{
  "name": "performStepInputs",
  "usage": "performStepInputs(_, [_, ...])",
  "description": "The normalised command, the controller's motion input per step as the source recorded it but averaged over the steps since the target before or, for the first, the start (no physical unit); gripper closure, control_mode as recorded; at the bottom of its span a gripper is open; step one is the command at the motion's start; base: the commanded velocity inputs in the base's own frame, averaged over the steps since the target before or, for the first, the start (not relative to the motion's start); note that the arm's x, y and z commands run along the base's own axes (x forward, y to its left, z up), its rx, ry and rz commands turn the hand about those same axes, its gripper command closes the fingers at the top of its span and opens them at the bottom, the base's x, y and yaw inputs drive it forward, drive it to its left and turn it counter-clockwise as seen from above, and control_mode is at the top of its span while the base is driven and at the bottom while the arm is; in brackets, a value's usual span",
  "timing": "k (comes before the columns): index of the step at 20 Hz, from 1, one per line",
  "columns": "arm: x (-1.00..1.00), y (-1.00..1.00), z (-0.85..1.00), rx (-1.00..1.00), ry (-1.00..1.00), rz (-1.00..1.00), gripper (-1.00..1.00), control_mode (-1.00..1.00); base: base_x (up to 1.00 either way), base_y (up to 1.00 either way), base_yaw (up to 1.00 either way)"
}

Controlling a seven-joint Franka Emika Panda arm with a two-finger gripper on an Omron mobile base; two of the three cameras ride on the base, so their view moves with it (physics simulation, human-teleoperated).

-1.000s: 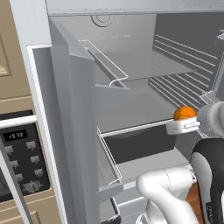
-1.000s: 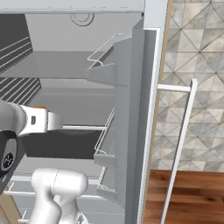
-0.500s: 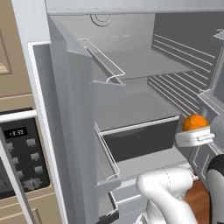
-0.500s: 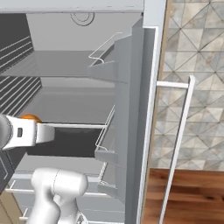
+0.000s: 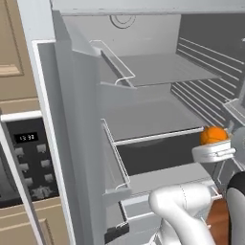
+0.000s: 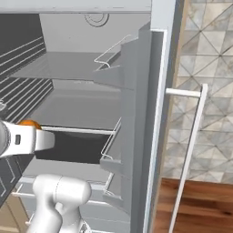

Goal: Retrieve the mango and orange from the fridge and place them into the bowl on the dining table.

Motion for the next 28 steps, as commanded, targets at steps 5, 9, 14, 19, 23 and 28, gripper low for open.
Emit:
performStepInputs(5, [0.00,0.00,0.00,0.00,0.00,0.00,1.00,1.00,-0.52,-0.18,0.27])
performStepInputs(9, [0.00,0.00,0.00,0.00,0.00,0.00,1.00,1.00,-0.82,-0.10,0.22])
performStepInputs(14, [0.00,0.00,0.00,0.00,0.00,0.00,1.00,1.00,-0.55,-0.05,0.27])
performStepInputs(19, [0.00,0.00,0.00,0.00,0.00,0.00,1.00,1.00,-0.23,-0.22,0.45])
performStepInputs(23, [0.00,0.00,0.00,0.00,0.00,0.00,1.00,1.00,-0.42,-0.32,0.53])
performStepInputs(28, [0.00,0.00,0.00,0.00,0.00,0.00,1.00,1.00,-0.52,-0.26,0.60])
